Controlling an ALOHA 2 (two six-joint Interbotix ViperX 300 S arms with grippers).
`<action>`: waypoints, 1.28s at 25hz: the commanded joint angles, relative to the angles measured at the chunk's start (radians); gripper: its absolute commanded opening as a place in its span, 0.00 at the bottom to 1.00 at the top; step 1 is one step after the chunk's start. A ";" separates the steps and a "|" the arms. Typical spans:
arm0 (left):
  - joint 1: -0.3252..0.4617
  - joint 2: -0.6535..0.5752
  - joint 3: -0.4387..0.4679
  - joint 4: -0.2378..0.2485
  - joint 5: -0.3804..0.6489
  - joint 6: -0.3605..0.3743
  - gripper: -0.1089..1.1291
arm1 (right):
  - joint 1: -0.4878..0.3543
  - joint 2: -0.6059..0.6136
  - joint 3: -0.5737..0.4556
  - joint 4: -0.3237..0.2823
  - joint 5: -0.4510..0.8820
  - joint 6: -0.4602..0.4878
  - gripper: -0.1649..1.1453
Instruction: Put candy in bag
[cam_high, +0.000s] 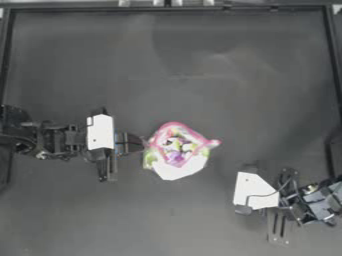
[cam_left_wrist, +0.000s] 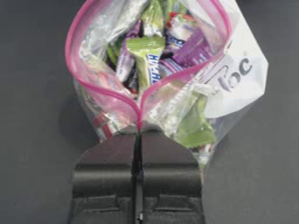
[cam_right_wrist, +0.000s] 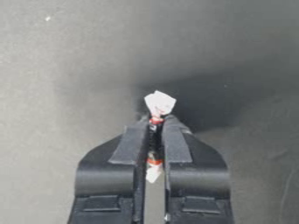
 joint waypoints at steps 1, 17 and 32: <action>0.000 -0.018 -0.015 0.002 -0.006 -0.002 0.11 | 0.012 -0.002 -0.011 0.011 -0.003 0.000 0.38; -0.006 -0.021 -0.017 0.003 -0.006 -0.002 0.11 | -0.041 -0.273 -0.067 -0.146 0.075 0.000 0.36; -0.008 -0.021 -0.021 0.003 -0.005 0.000 0.11 | -0.222 -0.342 -0.187 -0.364 0.071 -0.126 0.29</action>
